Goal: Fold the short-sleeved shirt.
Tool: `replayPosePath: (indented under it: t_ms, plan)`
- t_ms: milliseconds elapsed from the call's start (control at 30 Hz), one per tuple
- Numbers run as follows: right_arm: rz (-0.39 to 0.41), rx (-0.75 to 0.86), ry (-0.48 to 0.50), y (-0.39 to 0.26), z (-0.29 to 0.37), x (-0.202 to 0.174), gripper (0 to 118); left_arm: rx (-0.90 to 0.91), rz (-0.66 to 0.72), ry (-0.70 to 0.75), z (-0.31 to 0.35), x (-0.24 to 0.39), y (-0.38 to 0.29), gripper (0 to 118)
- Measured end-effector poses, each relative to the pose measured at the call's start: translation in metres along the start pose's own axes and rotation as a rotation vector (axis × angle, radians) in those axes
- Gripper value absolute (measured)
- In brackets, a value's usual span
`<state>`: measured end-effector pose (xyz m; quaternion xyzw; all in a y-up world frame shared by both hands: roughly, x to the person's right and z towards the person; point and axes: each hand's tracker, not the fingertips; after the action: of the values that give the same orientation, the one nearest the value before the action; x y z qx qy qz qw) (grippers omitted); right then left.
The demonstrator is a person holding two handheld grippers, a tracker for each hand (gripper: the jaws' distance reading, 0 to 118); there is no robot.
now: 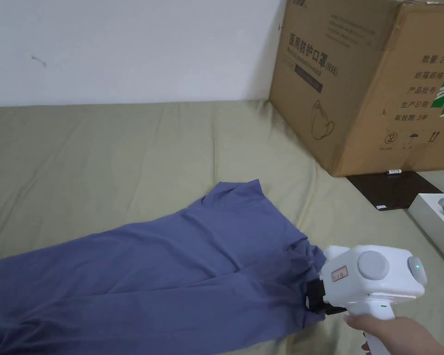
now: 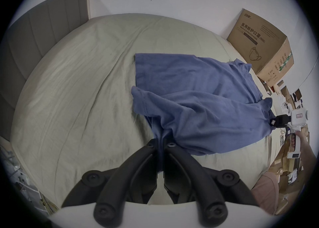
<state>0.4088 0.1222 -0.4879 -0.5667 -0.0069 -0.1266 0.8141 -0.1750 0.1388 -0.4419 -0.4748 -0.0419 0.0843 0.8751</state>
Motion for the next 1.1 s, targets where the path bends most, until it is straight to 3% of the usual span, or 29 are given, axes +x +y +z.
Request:
replayPosePath:
  t_ms: [67,200,400,467,600,667,700,733,767,800,833,933,1100]
  plan:
    - [-0.005,0.029,0.002,-0.001,0.018,0.001,10,0.02,-0.003,-0.01,0.011,-0.003,0.008,4]
    - [-0.141,0.098,0.162,-0.008,0.069,0.012,9,0.067,-0.024,-0.015,0.047,-0.015,0.019,4]
    - [-0.16,0.073,0.232,-0.076,0.123,0.005,9,-0.022,-0.038,-0.047,0.097,-0.052,-0.002,4]
    - [-0.159,0.035,0.23,-0.102,0.119,0.004,9,-0.048,-0.031,-0.051,0.106,-0.062,-0.021,4]
    - [-0.164,-0.058,0.098,-0.141,0.078,0.005,9,-0.179,0.013,-0.095,0.089,-0.078,-0.069,4]
    - [-0.222,-0.104,0.081,-0.149,0.056,0.009,10,-0.218,0.067,-0.115,0.073,-0.083,-0.085,16]
    - [-0.272,-0.112,0.105,-0.146,0.04,0.024,20,-0.223,0.095,-0.127,0.068,-0.087,-0.09,47]
    - [-0.299,-0.109,0.125,-0.147,0.037,0.027,41,-0.232,0.115,-0.113,0.065,-0.09,-0.093,81]
    - [-0.321,-0.104,0.127,-0.148,0.038,0.028,73,-0.236,0.144,-0.1,0.063,-0.093,-0.096,103]
    - [-0.345,-0.079,0.147,-0.149,0.042,0.028,108,-0.224,0.171,-0.111,0.06,-0.103,-0.1,105]
    - [-0.332,-0.083,0.147,-0.149,0.049,0.026,118,-0.217,0.205,-0.124,0.061,-0.108,-0.101,100]
    - [-0.309,-0.04,0.167,-0.143,0.07,0.018,118,-0.123,0.321,-0.252,0.072,-0.12,-0.1,100]
    - [-0.214,0.193,0.179,-0.133,0.126,-0.023,118,0.134,0.276,-0.236,0.122,-0.101,-0.079,104]
